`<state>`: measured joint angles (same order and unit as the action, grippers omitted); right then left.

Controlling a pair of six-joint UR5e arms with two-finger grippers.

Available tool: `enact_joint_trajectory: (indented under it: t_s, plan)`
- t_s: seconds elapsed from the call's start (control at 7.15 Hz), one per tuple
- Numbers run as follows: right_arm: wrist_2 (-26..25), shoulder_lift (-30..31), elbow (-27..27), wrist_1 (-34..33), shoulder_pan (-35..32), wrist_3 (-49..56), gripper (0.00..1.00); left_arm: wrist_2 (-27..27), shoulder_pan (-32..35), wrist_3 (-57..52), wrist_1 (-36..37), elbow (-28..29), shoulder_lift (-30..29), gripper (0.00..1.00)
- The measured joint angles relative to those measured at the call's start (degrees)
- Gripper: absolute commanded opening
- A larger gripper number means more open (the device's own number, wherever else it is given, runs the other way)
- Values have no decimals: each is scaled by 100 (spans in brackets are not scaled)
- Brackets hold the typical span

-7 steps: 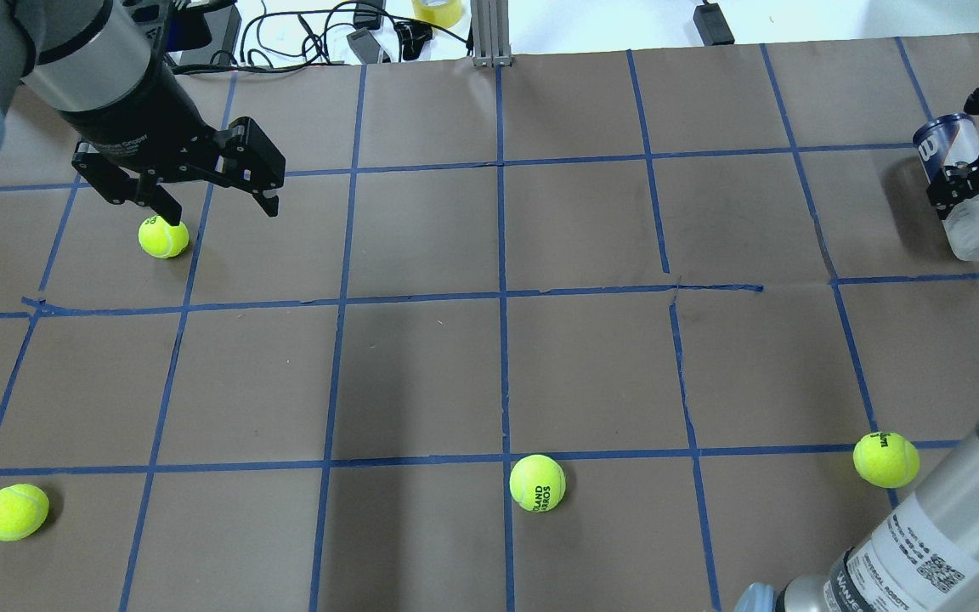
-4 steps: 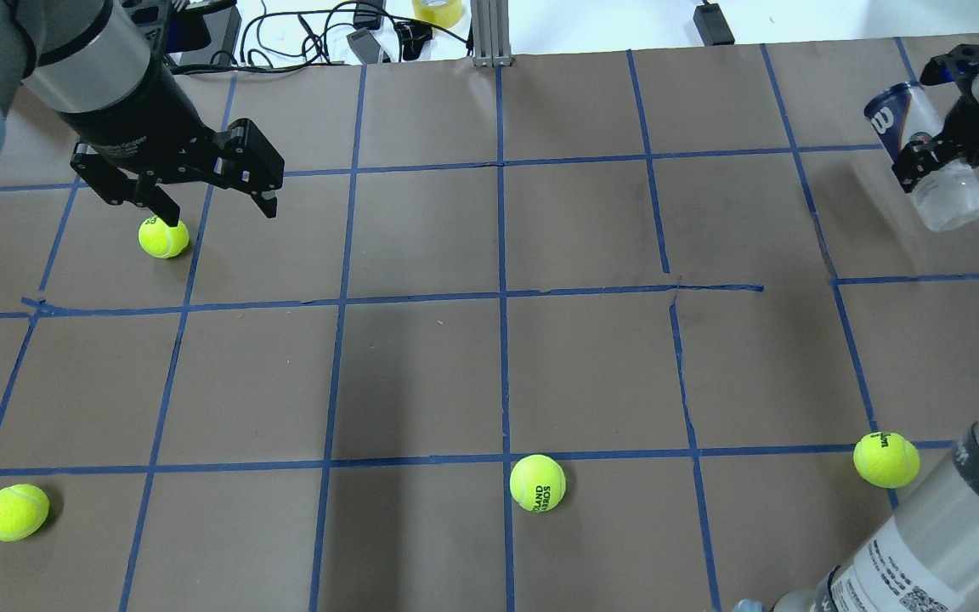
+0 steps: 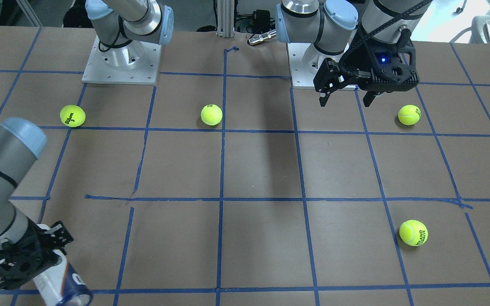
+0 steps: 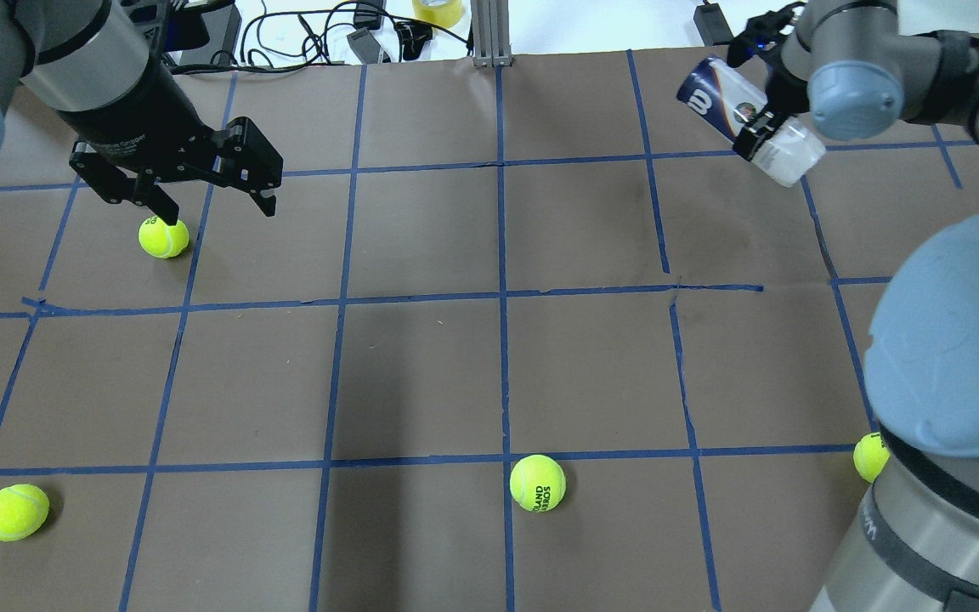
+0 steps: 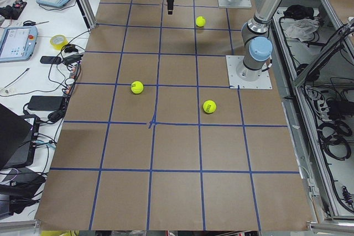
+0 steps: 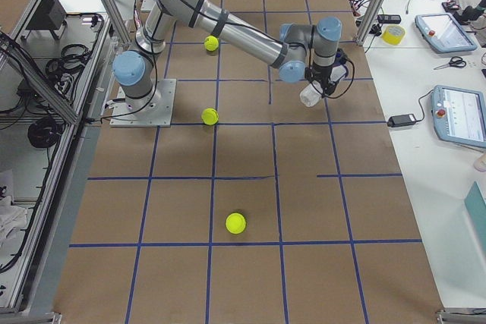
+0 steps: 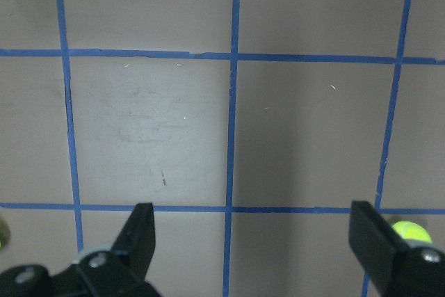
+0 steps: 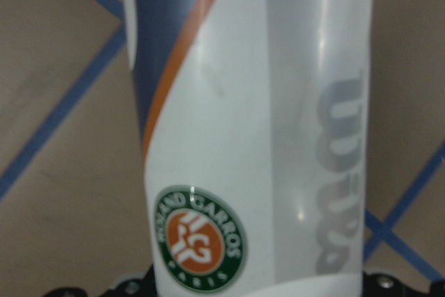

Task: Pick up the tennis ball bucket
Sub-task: 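Carry the tube with the right gripper toward the table center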

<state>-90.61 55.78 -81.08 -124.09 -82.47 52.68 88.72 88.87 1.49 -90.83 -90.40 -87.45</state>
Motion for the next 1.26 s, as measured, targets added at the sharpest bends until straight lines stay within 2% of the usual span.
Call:
enact_joint_trajectory:
  t_s: [0.14, 0.42, 0.7, 0.84, 1.26]
  plan:
    - [3, -94, 20, -155, -425, 524, 69, -4, -1, 0, 3, 3, 3, 100]
    - [-131, -317, 68, -595, -1228, 1561, 66, 20, -6, 6, 0, 3, 16, 100]
    - [-484, -519, 456, -712, -1842, 1986, 68, 35, -45, 8, -2, -3, 61, 100]
    - [-547, -622, 679, -656, -2085, 2124, 72, 38, -61, 8, -4, -3, 77, 100]
    - [-340, -832, 1046, -601, -2756, 1981, 72, 39, -92, 7, -10, 12, 82, 100]
